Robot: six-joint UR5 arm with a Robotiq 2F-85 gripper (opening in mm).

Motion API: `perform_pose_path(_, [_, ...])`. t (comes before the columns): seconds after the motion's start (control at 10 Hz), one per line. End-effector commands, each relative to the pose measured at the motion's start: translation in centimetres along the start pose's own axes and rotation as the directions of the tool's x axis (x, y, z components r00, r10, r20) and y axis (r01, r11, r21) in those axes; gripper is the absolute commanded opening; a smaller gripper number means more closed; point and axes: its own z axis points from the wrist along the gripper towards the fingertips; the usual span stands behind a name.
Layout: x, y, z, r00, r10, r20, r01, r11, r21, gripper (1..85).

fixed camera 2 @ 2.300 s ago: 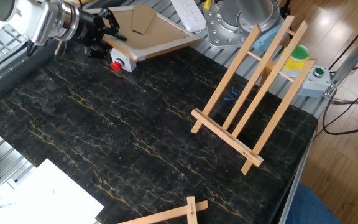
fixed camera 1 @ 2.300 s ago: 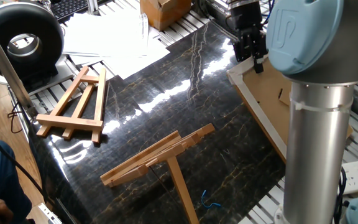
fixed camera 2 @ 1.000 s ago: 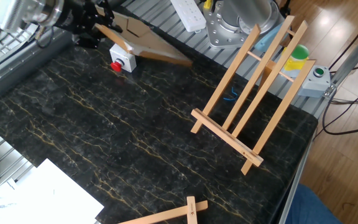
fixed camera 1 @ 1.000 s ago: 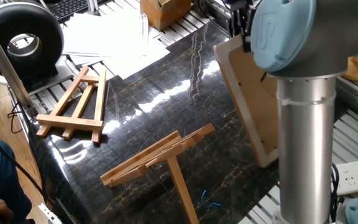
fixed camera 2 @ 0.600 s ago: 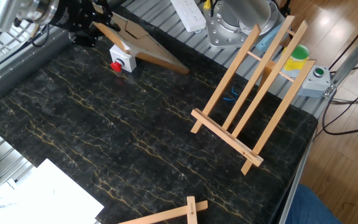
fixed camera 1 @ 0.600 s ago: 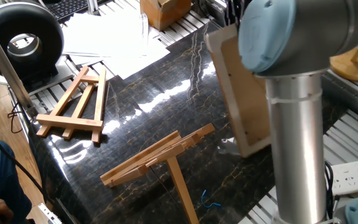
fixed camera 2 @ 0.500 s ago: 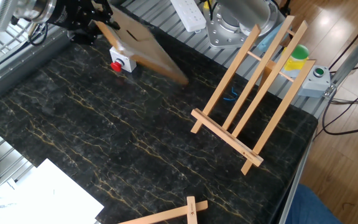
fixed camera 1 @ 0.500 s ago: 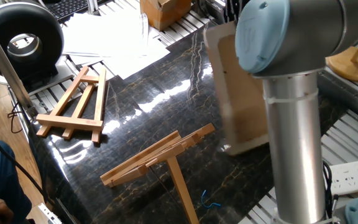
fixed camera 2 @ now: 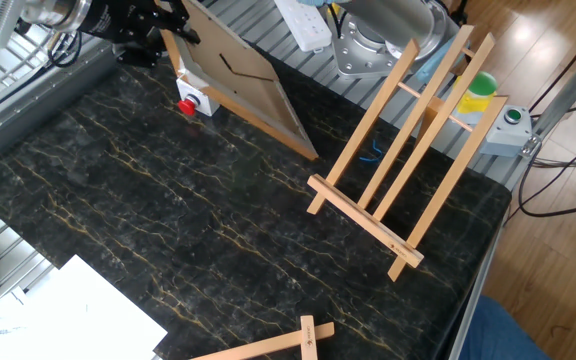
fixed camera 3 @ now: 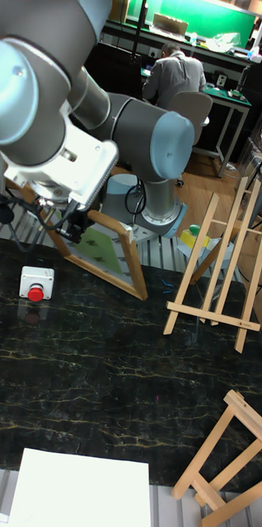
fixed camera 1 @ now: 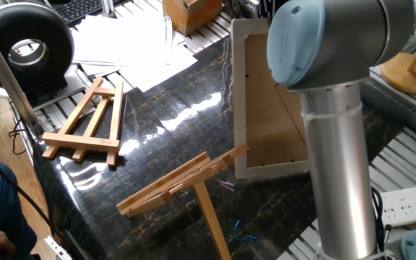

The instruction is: Put the photo frame on the bracket

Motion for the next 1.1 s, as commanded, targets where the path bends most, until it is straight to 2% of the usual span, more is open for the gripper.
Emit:
perform_pose_path(0.0, [0.1,0.6,-0.6,0.999,0.034,-0.027,-0.034,0.999,0.029,1.7])
perform_pose_path(0.2, [-0.1,1.4,-1.0,0.998,0.06,-0.036,-0.059,0.997,0.042,1.7])
perform_pose_path(0.6, [0.3,1.7,-1.1,0.995,0.086,-0.05,-0.081,0.993,0.08,1.7])
perform_pose_path(0.9, [0.2,2.3,-1.0,0.994,0.098,-0.038,-0.095,0.992,0.088,1.7])
perform_pose_path(1.0, [0.1,2.5,-1.0,0.993,0.111,-0.031,-0.107,0.988,0.107,1.7])
